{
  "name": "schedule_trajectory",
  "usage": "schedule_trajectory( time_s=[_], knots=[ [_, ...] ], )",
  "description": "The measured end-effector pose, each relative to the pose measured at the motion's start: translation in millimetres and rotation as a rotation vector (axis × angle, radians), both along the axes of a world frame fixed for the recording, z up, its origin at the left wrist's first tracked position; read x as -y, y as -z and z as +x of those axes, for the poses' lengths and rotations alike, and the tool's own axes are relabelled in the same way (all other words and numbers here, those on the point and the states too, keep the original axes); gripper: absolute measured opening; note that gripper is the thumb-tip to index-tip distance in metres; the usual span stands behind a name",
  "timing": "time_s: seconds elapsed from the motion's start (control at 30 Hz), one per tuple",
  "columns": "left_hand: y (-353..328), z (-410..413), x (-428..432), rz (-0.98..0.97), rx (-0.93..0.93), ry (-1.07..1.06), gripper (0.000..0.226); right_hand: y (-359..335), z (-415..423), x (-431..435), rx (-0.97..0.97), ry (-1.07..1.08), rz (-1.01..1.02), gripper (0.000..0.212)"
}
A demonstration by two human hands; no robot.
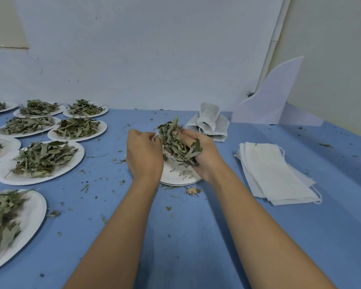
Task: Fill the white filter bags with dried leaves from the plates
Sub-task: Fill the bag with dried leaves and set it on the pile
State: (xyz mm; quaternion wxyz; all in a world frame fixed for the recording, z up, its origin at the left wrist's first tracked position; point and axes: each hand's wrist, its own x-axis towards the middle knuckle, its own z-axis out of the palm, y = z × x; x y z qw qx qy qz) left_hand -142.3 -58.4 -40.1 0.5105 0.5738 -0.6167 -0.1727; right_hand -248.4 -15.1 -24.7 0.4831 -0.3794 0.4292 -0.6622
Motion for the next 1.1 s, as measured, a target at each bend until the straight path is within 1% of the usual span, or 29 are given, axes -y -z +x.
schedule_trajectory(
  time_s=[0.07,0.17,0.27,0.33,0.47,0.57,0.7,0.8,0.9,0.93,1.0,1.07,1.1],
  knots=[
    [-4.3,1.7,1.3,0.04,-0.025,0.027,0.025,3.9,-3.2,0.4,-0.051,0.027,0.01,0.012],
    [-11.6,3.5,1.9,0.066,-0.099,0.102,0.02,10.6,-6.3,-1.6,-0.246,0.053,0.023,0.01],
    [-17.2,1.0,-0.9,0.078,-0.166,0.156,0.018,13.5,-4.8,-2.5,-0.438,0.124,0.037,0.015],
    [-20.0,0.2,-2.8,0.089,-0.192,0.225,0.018,13.6,-3.6,-1.4,-0.501,0.197,0.039,0.016],
    [-21.8,2.5,-4.7,0.056,-0.129,0.375,0.018,11.6,-3.2,-1.9,-0.401,0.237,0.044,0.025],
    [-17.2,4.6,-6.3,0.101,-0.149,0.483,0.021,13.8,-3.8,-1.4,-0.418,0.278,0.091,0.026],
    [-12.0,5.7,-7.4,0.149,-0.152,0.564,0.028,15.7,-0.7,1.1,-0.443,0.363,0.142,0.028],
    [-11.2,5.0,-9.9,0.166,-0.183,0.606,0.026,15.1,0.6,2.1,-0.473,0.398,0.153,0.031],
    [-10.1,4.3,-13.4,0.173,-0.164,0.66,0.021,14.0,1.3,1.5,-0.454,0.377,0.162,0.027],
    [-10.1,3.7,-14.0,0.179,-0.155,0.683,0.019,12.7,1.2,0.9,-0.421,0.365,0.167,0.026],
    [-10.1,2.7,-14.2,0.195,-0.116,0.723,0.021,8.7,0.8,-1.1,-0.278,0.339,0.197,0.026],
    [-9.1,1.3,-13.3,0.192,-0.053,0.736,0.032,6.2,-0.4,-1.6,-0.147,0.318,0.255,0.032],
    [-8.4,0.7,-12.7,0.176,-0.018,0.727,0.038,5.7,-0.7,-1.2,-0.111,0.316,0.271,0.036]
  ],
)
